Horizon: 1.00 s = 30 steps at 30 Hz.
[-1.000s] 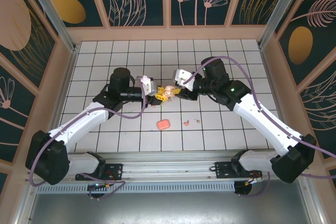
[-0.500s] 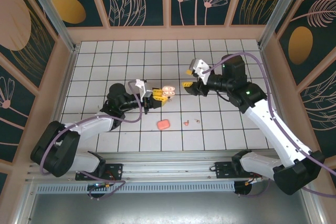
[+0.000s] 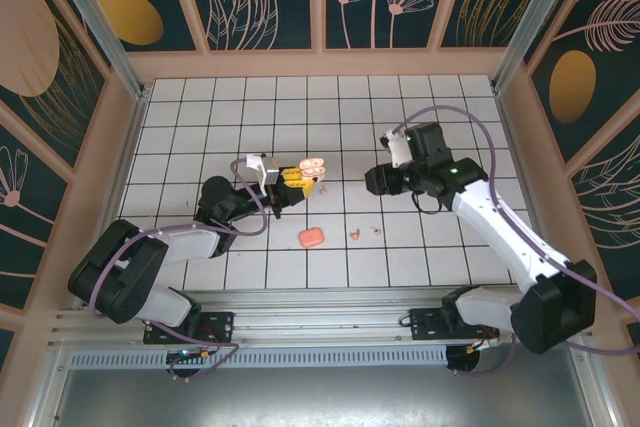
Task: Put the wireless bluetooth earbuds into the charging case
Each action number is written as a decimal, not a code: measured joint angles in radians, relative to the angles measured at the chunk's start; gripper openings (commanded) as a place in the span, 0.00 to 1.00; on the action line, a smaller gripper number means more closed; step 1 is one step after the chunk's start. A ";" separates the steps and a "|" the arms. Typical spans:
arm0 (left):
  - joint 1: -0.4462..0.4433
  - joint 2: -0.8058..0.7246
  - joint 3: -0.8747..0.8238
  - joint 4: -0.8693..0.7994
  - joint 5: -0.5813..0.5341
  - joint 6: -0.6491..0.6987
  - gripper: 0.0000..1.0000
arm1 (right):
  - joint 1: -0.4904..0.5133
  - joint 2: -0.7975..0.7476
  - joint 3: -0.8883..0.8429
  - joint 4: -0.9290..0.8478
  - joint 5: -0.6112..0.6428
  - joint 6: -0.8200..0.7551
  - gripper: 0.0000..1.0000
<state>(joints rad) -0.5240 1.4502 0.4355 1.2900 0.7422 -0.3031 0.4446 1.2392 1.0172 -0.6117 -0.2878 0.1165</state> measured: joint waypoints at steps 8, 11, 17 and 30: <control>0.000 -0.001 -0.001 -0.005 -0.021 -0.003 0.12 | 0.043 0.150 -0.087 -0.023 0.019 0.156 0.48; 0.000 -0.006 -0.001 -0.017 -0.026 -0.003 0.12 | 0.066 0.213 -0.086 -0.022 0.018 0.161 0.48; 0.000 -0.017 -0.003 -0.038 -0.041 -0.003 0.12 | 0.079 0.353 -0.051 -0.033 0.038 0.159 0.48; 0.000 -0.028 -0.010 -0.064 -0.045 -0.002 0.12 | 0.159 0.460 0.017 -0.036 -0.026 0.125 0.48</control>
<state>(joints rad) -0.5240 1.4223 0.4259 1.2259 0.6968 -0.3054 0.6041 1.6997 1.0344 -0.6479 -0.3134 0.2417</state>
